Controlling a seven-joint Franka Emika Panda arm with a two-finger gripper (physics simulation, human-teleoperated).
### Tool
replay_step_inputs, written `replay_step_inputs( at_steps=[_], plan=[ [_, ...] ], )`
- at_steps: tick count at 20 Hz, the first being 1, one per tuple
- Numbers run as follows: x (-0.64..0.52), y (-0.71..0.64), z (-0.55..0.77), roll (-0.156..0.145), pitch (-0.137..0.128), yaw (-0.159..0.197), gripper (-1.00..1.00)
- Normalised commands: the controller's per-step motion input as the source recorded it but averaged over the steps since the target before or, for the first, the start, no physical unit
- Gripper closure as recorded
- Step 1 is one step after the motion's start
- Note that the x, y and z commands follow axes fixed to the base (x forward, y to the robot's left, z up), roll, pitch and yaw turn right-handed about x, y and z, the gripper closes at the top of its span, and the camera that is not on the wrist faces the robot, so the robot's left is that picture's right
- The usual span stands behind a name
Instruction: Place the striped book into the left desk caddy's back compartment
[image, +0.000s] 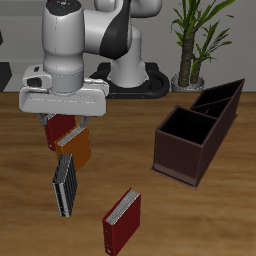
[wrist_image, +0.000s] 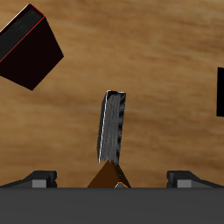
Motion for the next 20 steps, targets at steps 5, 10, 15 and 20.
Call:
replay_step_inputs(
  at_steps=[5, 10, 15, 20],
  plan=[
    [0.11, 0.11, -0.3, 0.011, 0.006, 0.022, -1.0],
    [0.11, -0.01, -0.3, -0.007, 0.012, 0.004, -1.0],
    [0.05, -0.08, -0.32, -0.004, 0.025, -0.011, -1.0],
    [0.03, -0.07, -0.25, -0.024, 0.033, -0.005, -1.0]
  ],
)
